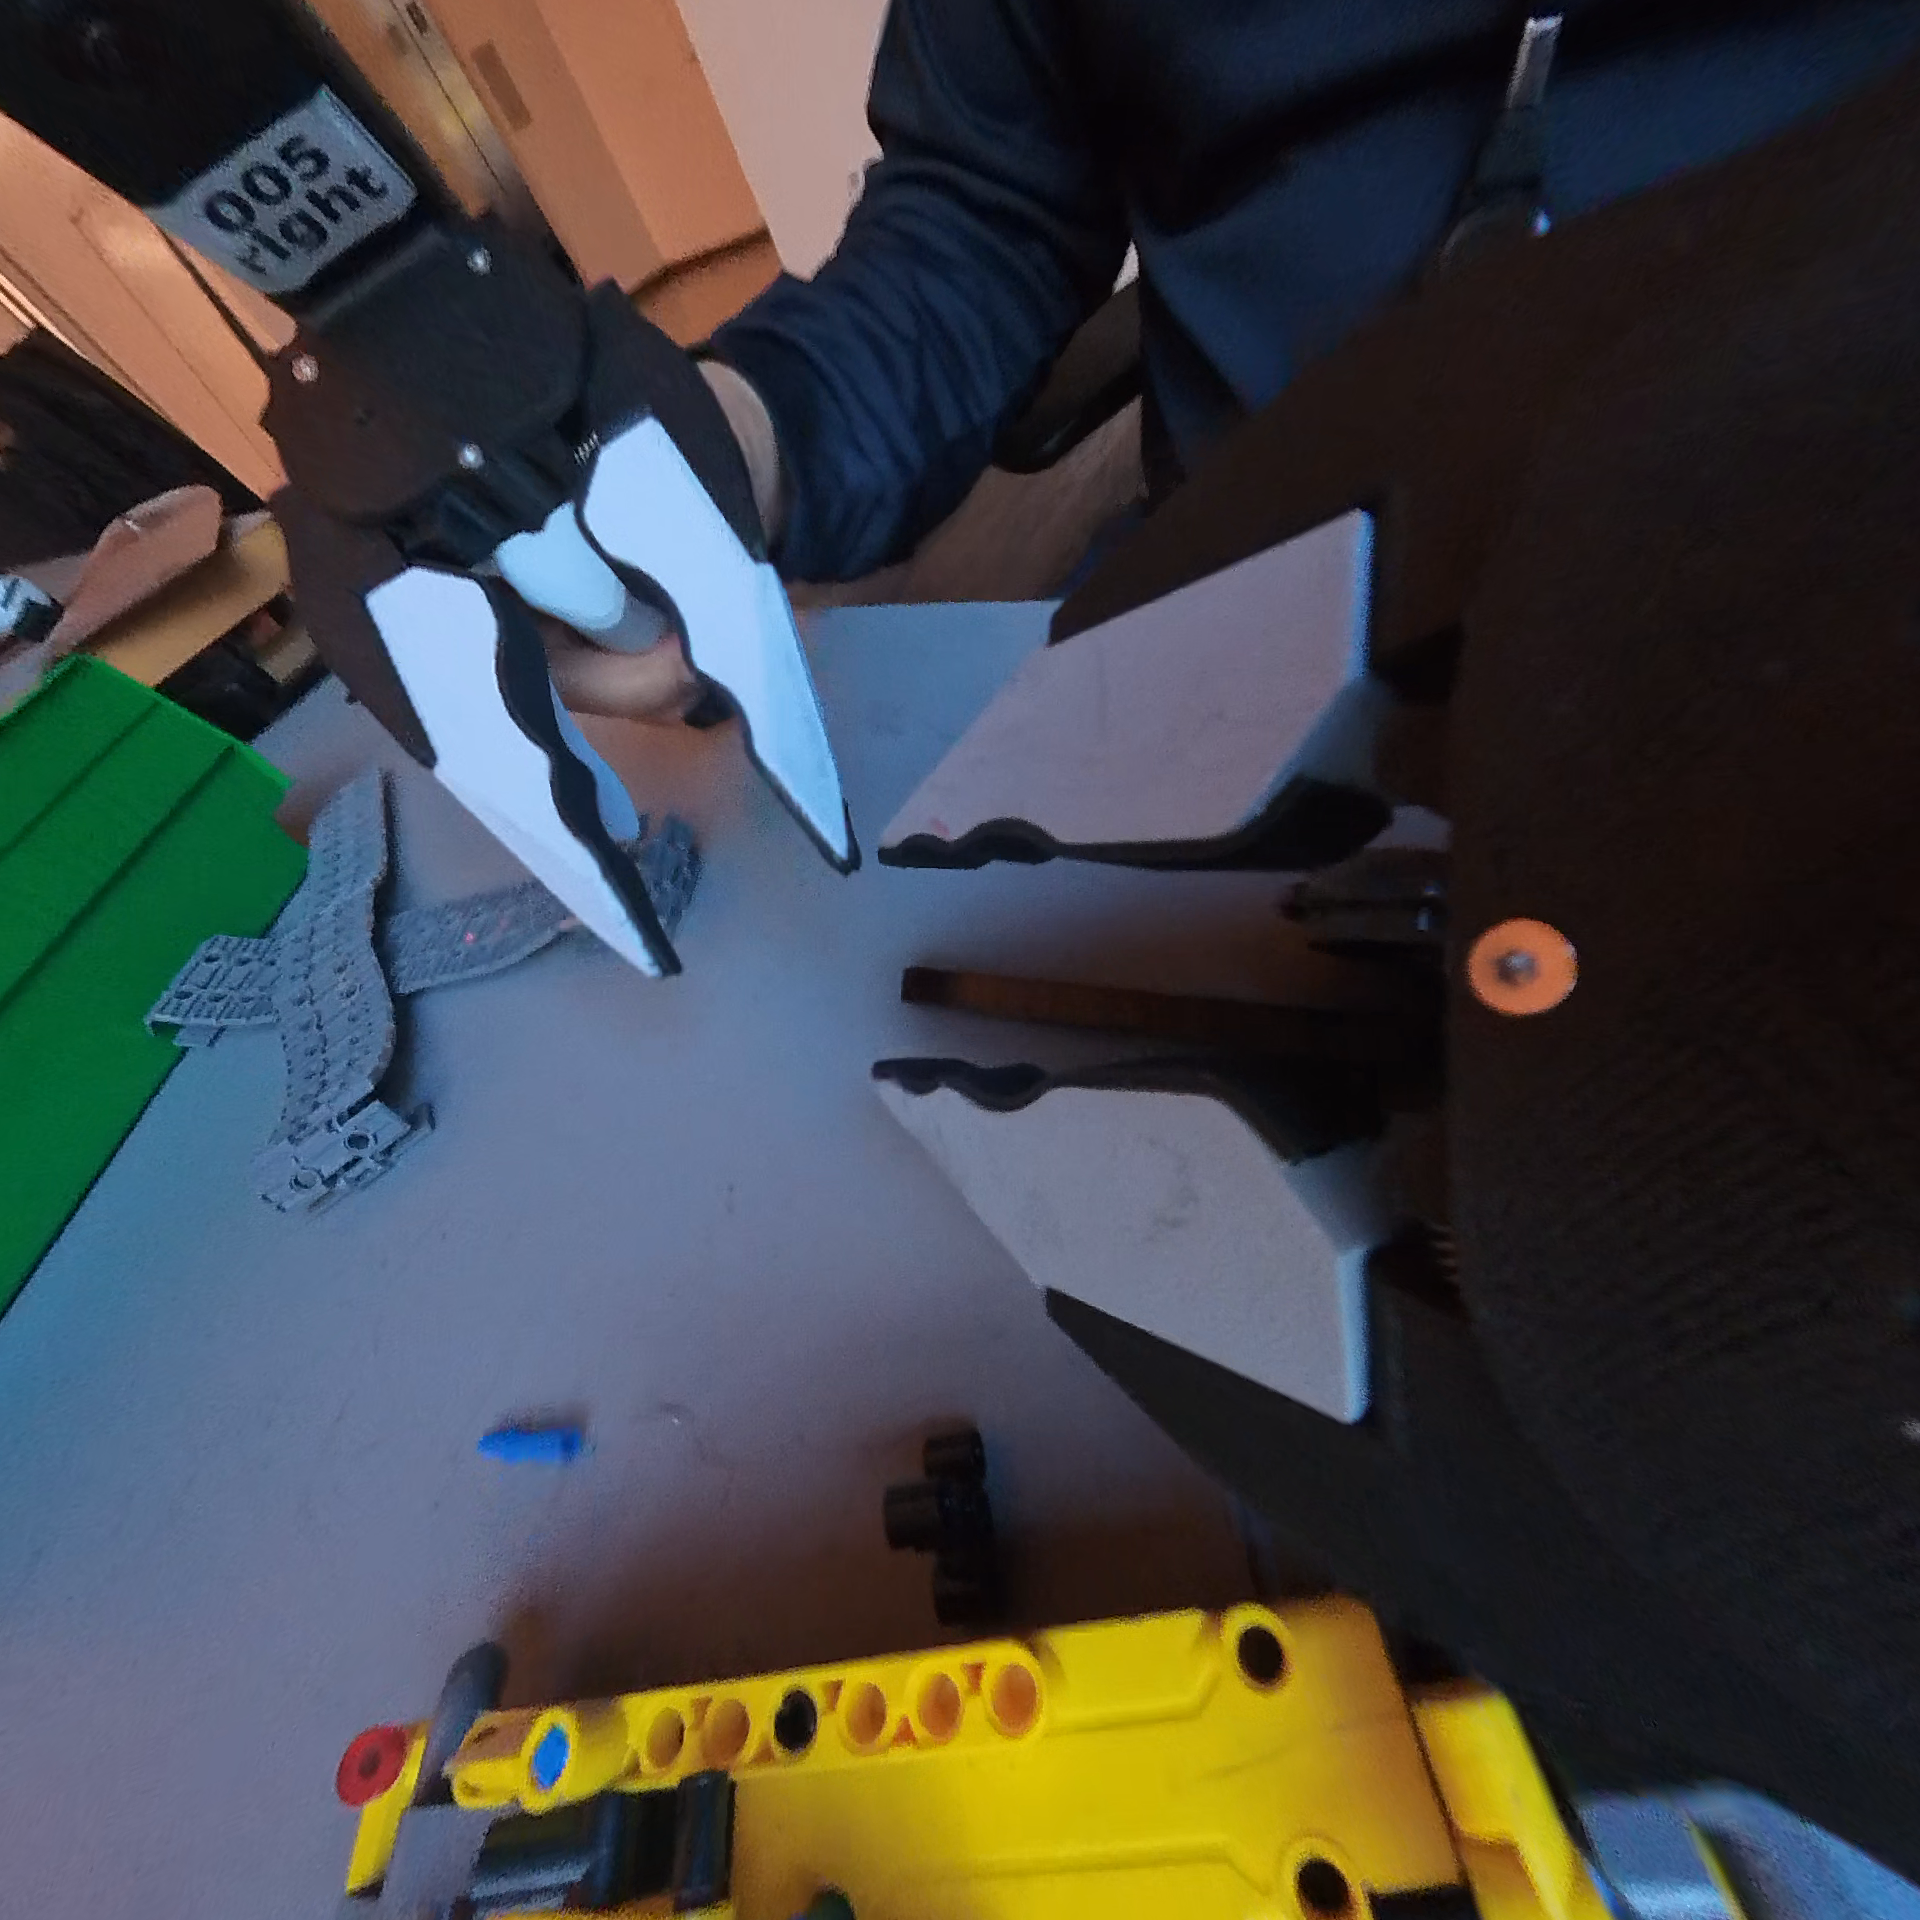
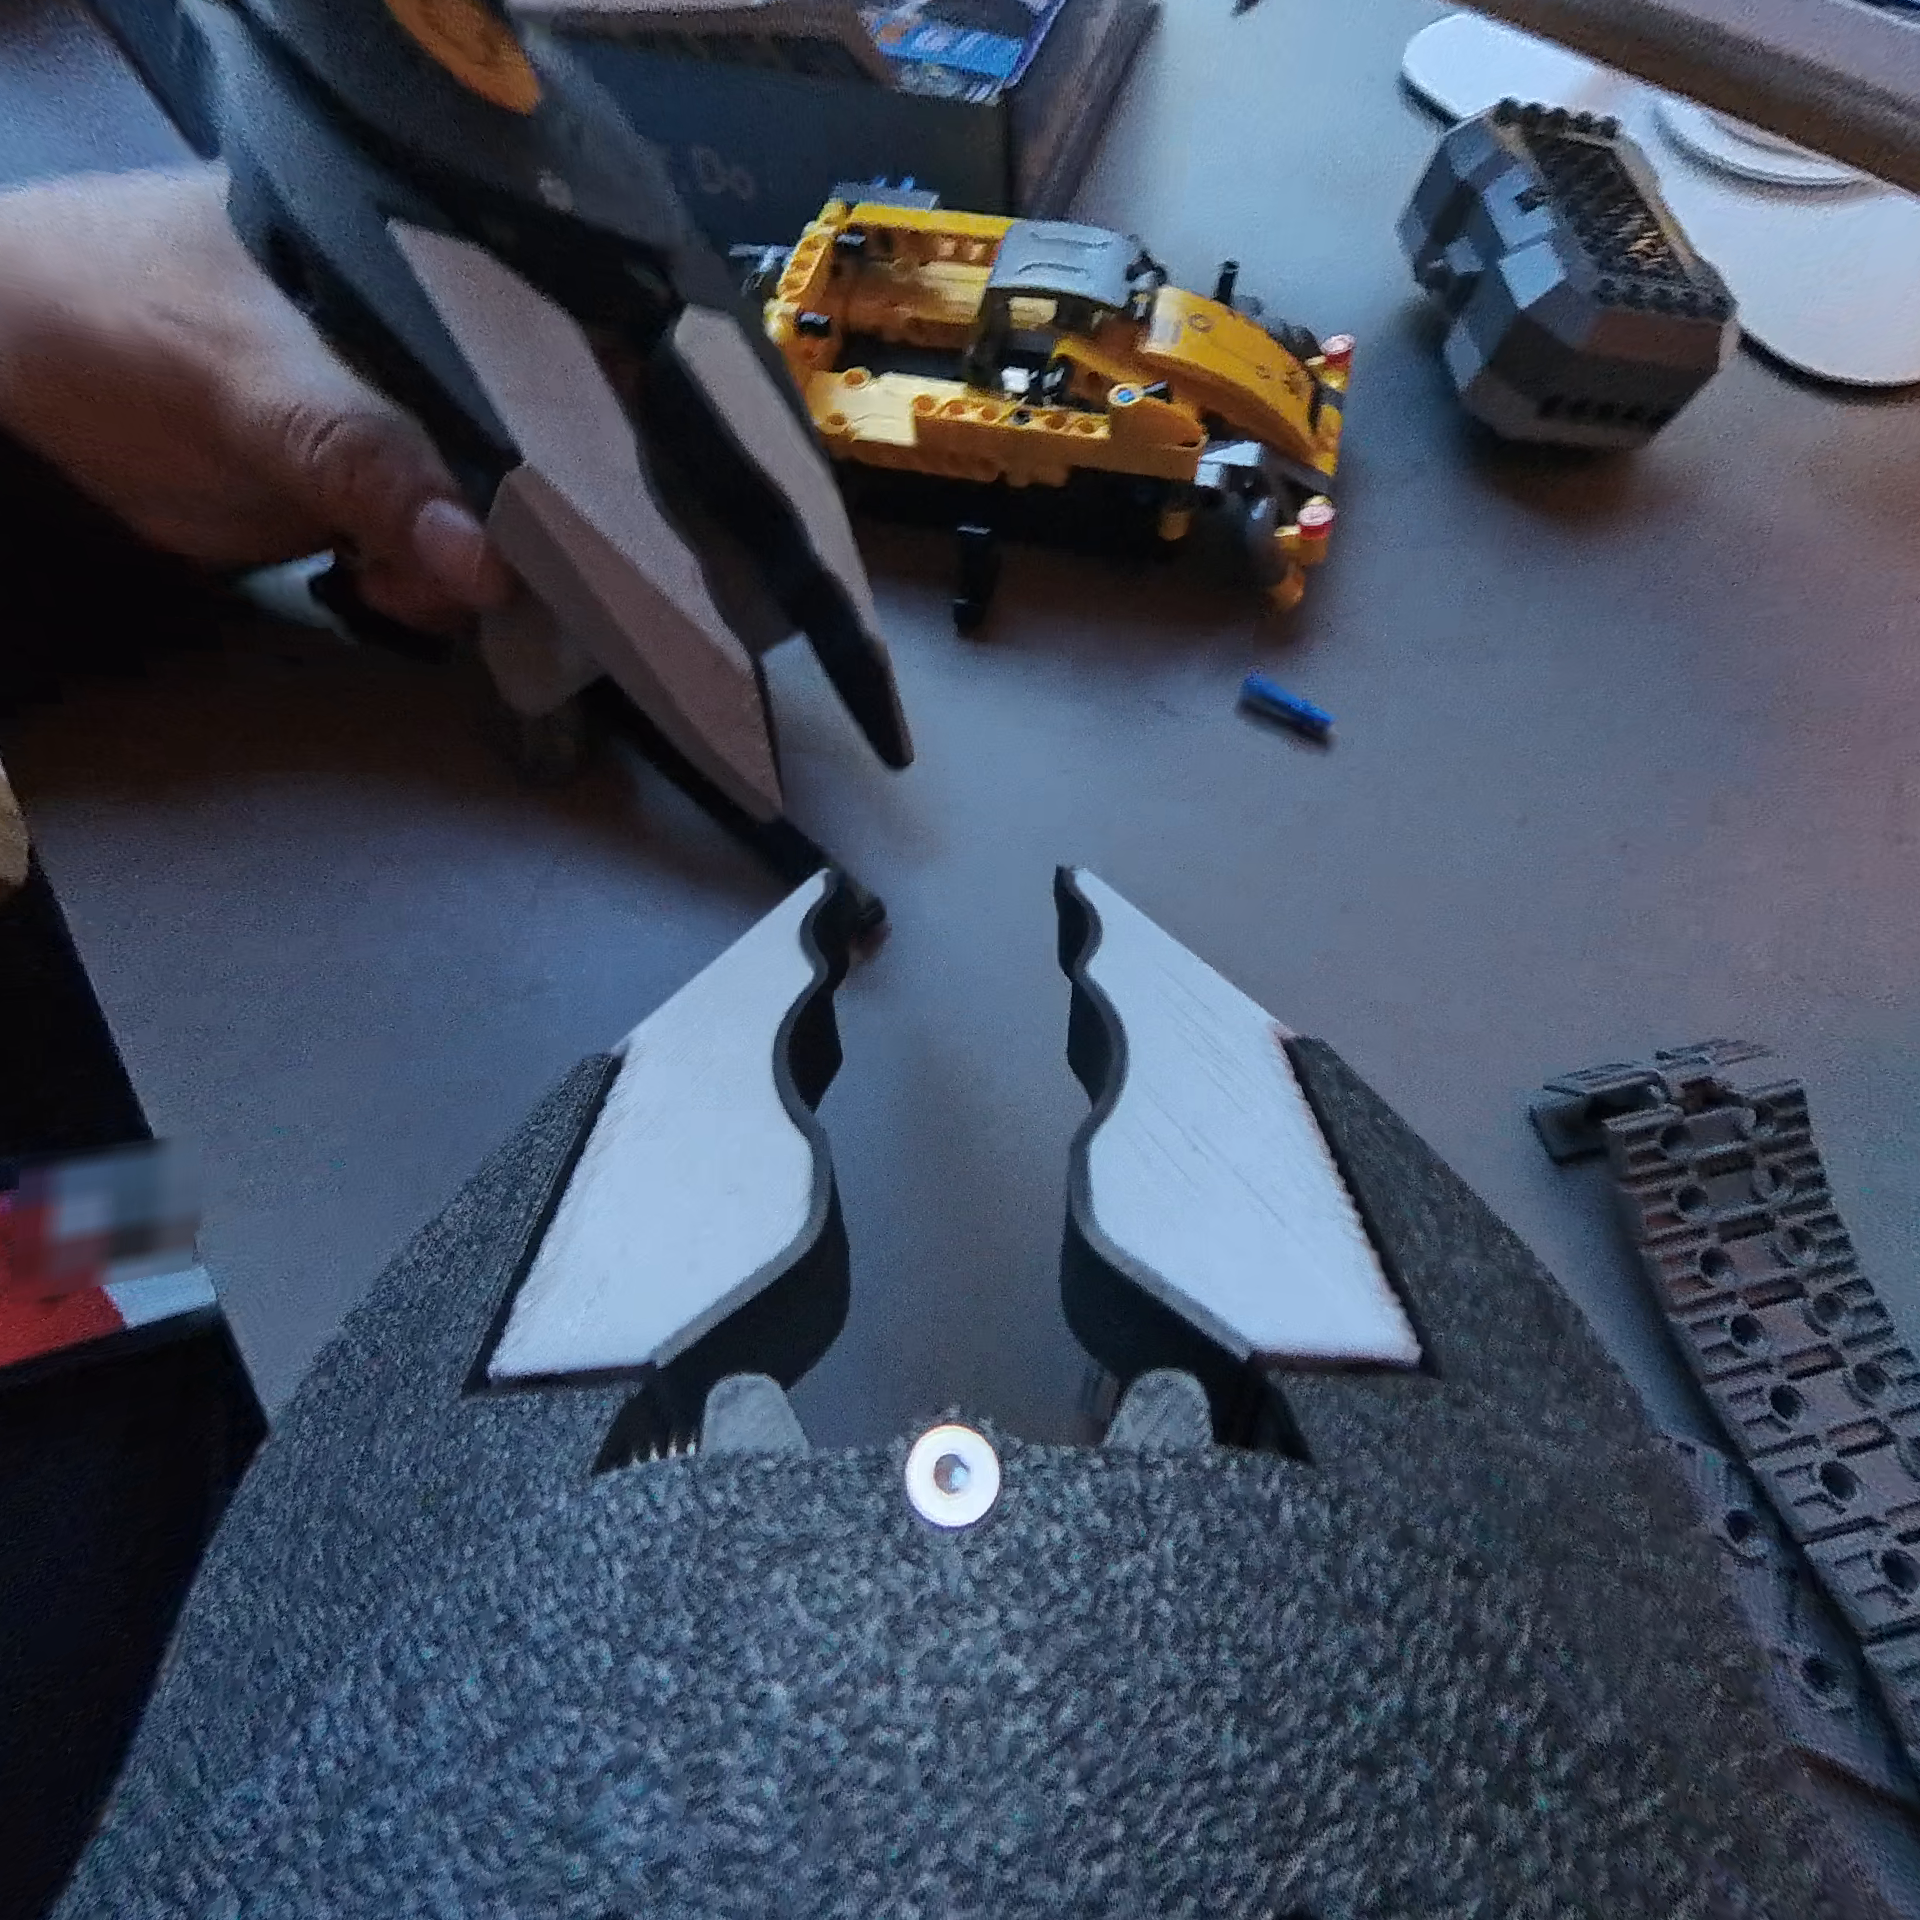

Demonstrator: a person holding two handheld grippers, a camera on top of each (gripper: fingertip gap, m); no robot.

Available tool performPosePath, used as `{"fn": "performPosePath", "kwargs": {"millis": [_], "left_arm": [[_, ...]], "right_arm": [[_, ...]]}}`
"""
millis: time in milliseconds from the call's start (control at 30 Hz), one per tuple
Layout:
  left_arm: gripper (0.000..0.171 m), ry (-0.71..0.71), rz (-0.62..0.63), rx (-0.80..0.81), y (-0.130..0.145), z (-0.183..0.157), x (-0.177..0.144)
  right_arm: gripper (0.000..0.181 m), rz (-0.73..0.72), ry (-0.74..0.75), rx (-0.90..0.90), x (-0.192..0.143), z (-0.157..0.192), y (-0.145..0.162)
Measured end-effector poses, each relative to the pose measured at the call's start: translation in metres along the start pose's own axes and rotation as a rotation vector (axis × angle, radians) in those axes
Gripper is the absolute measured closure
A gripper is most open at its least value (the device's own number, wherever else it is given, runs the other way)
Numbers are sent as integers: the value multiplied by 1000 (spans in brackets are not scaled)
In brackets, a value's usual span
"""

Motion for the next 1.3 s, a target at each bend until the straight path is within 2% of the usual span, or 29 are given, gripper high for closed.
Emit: {"fn": "performPosePath", "kwargs": {"millis": [100,233,367,500,600,700,900,1000,1033,1067,1100,1200,1300], "left_arm": [[138,-31,11,57,-3,-1,-12],[144,-109,43,133,-5,2,-33],[152,-297,-33,219,-26,12,-91],[145,-318,-122,193,-37,8,-129],[145,-354,-120,200,-36,16,-133],[145,-357,-103,202,-34,18,-127],[146,-396,-67,233,-29,21,-121],[147,-408,-57,247,-28,21,-121],[147,-407,-52,249,-27,21,-121],[147,-406,-48,250,-26,21,-121],[147,-405,-43,251,-25,21,-120],[147,-415,-31,255,-23,24,-121],[148,-411,-35,249,-22,25,-122]], "right_arm": [[146,44,31,-58,-3,-1,10],[147,65,50,-37,-5,-7,16],[147,62,67,-12,-9,-18,15],[147,38,46,21,-6,-19,17],[149,25,37,22,0,-16,11],[150,-3,4,16,13,-12,-10],[152,28,-48,-14,67,-13,-42],[152,69,-75,-3,94,-15,-45],[154,79,-84,-3,100,-15,-44],[166,92,-90,-7,105,-15,-43],[177,98,-92,-8,107,-15,-42],[177,86,-111,3,96,-15,-43],[177,36,-36,-19,60,-37,-49]]}}
Point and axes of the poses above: each gripper's, where its closed fingertips meet, x out along the fingers, y out of its underside, z = x × y across the jaws, the point moved 1 cm from there along -x, back along the fingers, and after that the axes turned 14 degrees about -x, right-handed, at the moved point
